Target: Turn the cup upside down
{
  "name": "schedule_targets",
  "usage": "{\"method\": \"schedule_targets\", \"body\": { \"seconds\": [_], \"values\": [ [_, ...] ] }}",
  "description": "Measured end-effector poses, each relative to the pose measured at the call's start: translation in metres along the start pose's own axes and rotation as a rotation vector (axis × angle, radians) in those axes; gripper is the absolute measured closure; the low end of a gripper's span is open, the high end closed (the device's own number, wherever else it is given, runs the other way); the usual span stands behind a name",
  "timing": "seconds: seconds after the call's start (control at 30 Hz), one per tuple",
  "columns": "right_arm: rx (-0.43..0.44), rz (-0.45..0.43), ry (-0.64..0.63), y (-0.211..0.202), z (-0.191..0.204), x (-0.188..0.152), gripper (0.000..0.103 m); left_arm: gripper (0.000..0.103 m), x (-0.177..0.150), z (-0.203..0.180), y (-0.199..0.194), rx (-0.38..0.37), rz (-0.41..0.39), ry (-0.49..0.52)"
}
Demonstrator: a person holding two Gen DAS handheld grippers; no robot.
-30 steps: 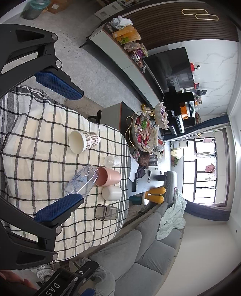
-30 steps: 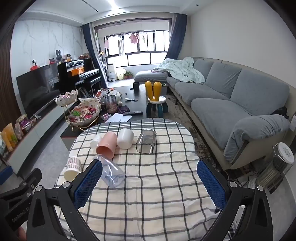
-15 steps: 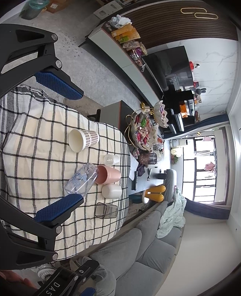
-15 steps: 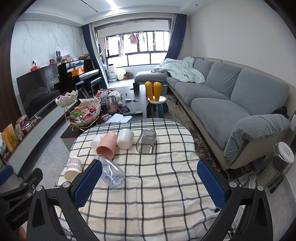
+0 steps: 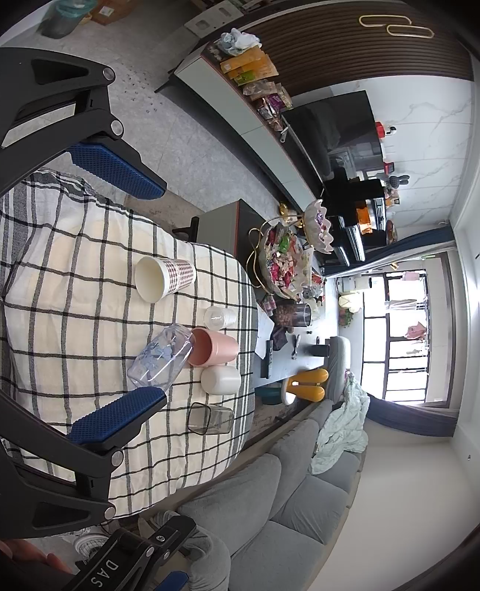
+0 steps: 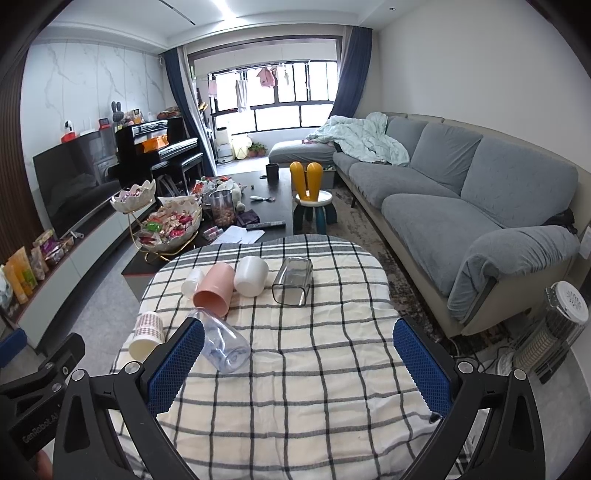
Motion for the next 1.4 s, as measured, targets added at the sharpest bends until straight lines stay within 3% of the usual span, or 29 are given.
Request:
{"method": "schedule_targets", "body": {
  "seconds": [1.17, 1.4],
  "values": [
    [0.001, 0.005, 0.002, 0.0046, 0.0005, 0.0003, 0.001, 0.0, 0.0013, 0.001, 0.0004, 0.002, 0.004, -0.002],
    [0.015, 0.016, -0.017, 0.0092, 0.0016, -0.0004, 0.001, 0.0, 0.0006, 0.0065, 0.0045, 0.045, 0.011, -0.012]
  ]
}}
Point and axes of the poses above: each gripper's, at about its wrist camera, not at the fingertips, and y roughly the way its jaws point, z to its left, x to its top, the point moved 3 cm from there along y, roughly the way its jaws point, and after that the axes turned 2 degrees about -z, right-handed, at the moved point
